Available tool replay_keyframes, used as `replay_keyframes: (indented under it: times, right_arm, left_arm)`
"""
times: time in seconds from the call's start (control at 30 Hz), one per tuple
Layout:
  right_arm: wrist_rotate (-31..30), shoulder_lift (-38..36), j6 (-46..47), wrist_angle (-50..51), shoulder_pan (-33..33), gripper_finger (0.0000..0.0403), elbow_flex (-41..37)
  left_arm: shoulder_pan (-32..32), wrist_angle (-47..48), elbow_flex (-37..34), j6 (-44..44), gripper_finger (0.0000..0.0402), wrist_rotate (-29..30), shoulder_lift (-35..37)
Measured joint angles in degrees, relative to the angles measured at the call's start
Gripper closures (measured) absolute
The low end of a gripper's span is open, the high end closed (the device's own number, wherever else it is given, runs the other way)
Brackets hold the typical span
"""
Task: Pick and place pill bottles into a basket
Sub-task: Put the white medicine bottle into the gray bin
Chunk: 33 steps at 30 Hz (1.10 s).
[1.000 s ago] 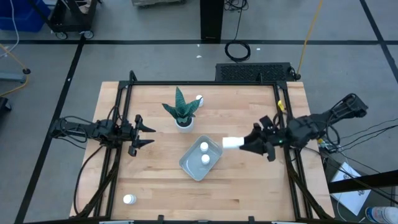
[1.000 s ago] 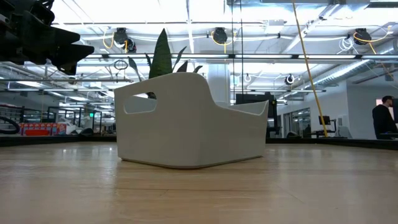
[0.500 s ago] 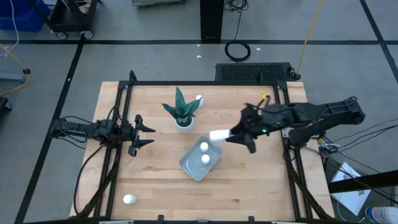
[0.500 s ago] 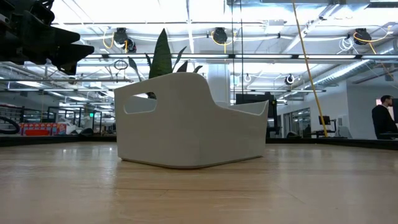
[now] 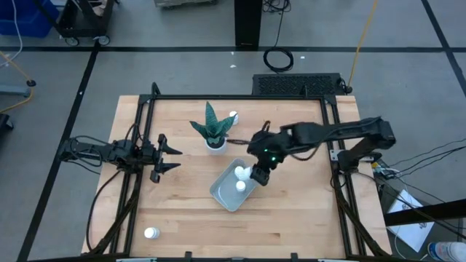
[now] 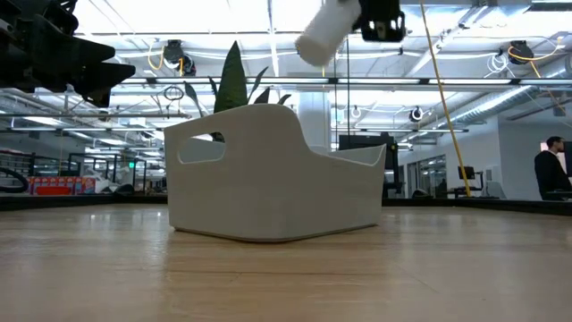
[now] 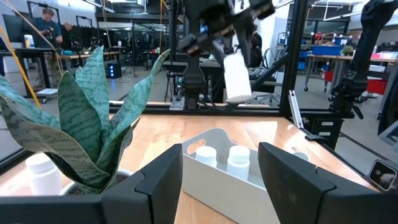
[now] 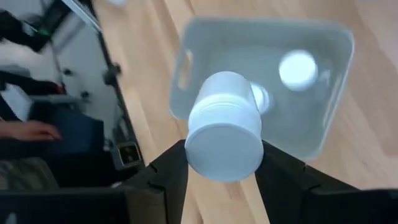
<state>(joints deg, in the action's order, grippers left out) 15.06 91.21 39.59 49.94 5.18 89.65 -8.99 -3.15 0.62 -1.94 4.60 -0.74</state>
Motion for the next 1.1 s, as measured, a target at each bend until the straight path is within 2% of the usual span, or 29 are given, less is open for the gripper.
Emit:
replay_keyframes:
  times: [0.57, 1.1]
  right_arm:
    - [-0.2, 8.4, -6.5, 8.7, -1.5, 0.0253, 0.0]
    - [-1.9, 12.8, -12.3, 6.8, -1.5, 0.0252, 0.0]
  left_arm:
    - [0.0, 0.0, 0.0, 0.0, 0.0188, 0.0, 0.0]
    - [0.0, 0.0, 0.0, 0.0, 0.0188, 0.0, 0.0]
